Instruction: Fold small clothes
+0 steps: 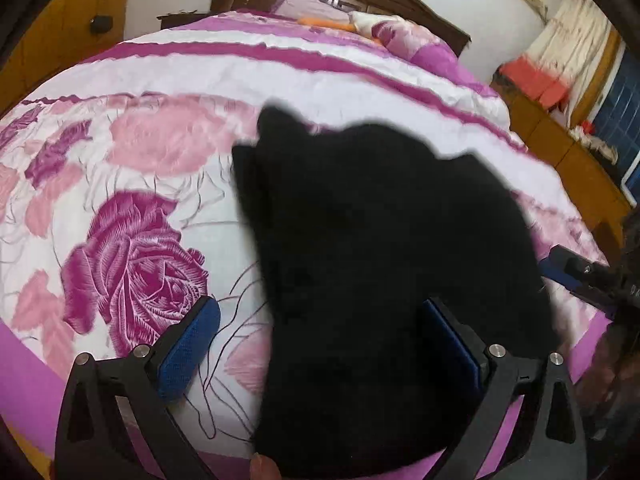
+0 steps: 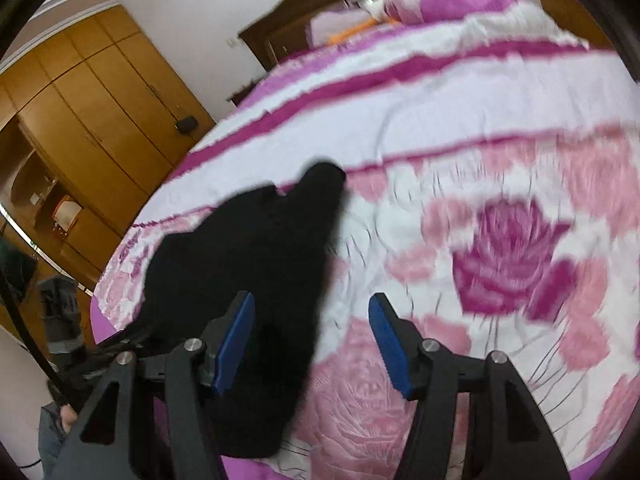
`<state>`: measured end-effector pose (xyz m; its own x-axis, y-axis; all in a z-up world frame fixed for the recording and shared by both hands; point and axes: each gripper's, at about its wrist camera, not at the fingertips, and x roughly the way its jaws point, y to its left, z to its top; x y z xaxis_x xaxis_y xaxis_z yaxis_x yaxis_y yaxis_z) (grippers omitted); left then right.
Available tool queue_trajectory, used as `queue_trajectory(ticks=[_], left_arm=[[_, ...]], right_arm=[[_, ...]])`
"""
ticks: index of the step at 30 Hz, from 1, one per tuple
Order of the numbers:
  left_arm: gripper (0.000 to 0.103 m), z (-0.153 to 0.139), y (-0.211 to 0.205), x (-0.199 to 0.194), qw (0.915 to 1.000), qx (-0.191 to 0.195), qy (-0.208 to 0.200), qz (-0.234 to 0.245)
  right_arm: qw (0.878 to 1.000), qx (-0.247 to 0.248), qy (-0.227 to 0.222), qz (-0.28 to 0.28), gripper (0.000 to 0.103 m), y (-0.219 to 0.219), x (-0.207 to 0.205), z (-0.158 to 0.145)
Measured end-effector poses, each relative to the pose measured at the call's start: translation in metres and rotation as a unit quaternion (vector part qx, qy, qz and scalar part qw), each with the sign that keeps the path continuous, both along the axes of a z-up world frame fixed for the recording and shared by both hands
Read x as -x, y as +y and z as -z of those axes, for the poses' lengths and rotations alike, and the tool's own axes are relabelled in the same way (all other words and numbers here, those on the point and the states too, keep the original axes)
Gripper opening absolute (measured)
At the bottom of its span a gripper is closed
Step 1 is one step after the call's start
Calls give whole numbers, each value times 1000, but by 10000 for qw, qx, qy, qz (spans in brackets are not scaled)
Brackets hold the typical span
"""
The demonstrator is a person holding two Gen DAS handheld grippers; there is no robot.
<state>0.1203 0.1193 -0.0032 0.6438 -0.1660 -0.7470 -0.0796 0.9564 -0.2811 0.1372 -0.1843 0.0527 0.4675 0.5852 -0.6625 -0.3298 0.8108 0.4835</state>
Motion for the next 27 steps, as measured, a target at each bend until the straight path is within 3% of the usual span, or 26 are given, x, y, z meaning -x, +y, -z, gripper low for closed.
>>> queue_trajectory(ticks=[3, 12, 15, 16, 18, 23, 27], left_arm=[[89, 1, 0, 1, 10000, -6, 19, 60], [89, 1, 21, 6, 9972, 719, 4, 213], [89, 0, 36, 2, 9880, 1460, -33, 503], [89, 1, 42, -3, 9791, 1896, -47, 735], [89, 1, 45, -10, 9686, 2267, -55, 1019], [88, 8, 56, -33, 9553, 2732, 142, 1117], [80, 10, 58, -22, 9574, 2715, 94, 983]], right_arm=[[9993, -207, 289, -94, 63, 0, -1, 21], [9902, -1107, 722, -443, 63, -7, -15, 38], [9847, -1385, 904, -543, 63, -2, -24, 46], [9830, -1458, 964, -559, 63, 1, -29, 48], [9793, -1625, 1059, -579, 63, 5, -37, 52], [9707, -1944, 1260, -637, 63, 20, -49, 63], [9712, -1849, 1237, -855, 63, 32, -42, 66]])
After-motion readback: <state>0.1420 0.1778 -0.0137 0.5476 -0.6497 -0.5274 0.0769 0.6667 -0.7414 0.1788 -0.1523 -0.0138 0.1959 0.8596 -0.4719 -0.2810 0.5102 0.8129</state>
